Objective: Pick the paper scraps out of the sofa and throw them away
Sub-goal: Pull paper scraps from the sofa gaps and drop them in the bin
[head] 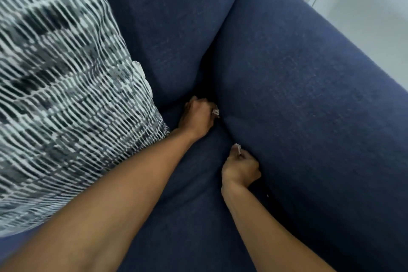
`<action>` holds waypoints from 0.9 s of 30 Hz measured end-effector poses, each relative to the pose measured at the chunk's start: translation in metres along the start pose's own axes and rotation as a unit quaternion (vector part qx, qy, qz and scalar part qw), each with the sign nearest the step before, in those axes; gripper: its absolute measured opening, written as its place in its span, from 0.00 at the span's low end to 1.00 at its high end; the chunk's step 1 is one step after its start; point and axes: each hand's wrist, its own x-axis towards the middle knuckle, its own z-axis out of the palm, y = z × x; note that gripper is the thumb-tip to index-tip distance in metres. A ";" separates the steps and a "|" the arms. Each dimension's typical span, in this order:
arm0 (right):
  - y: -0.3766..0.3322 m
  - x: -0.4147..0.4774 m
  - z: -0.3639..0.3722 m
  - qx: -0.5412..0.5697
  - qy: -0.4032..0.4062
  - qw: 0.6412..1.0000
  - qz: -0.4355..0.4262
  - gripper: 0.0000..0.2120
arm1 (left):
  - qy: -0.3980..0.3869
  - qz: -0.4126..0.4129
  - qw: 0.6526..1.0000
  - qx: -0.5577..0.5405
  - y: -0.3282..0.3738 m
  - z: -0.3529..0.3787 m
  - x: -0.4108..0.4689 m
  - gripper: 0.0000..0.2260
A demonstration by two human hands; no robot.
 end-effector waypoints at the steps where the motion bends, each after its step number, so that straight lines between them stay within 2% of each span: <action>1: -0.002 0.000 -0.001 0.000 -0.007 1.000 0.006 0.11 | -0.002 -0.003 1.000 -0.003 0.001 -0.002 -0.001 0.07; 13: -0.052 -0.043 -0.064 -0.007 -0.090 0.992 -0.085 0.12 | 0.018 0.015 0.999 -0.025 0.024 -0.074 -0.045 0.05; 22: -0.142 -0.086 -0.142 -0.012 -0.112 0.973 -0.202 0.13 | 0.070 0.035 0.997 0.020 0.097 -0.178 -0.089 0.04; 27: -0.196 -0.097 -0.214 -0.019 -0.151 0.956 -0.252 0.17 | 0.091 0.053 0.994 0.029 0.155 -0.242 -0.118 0.06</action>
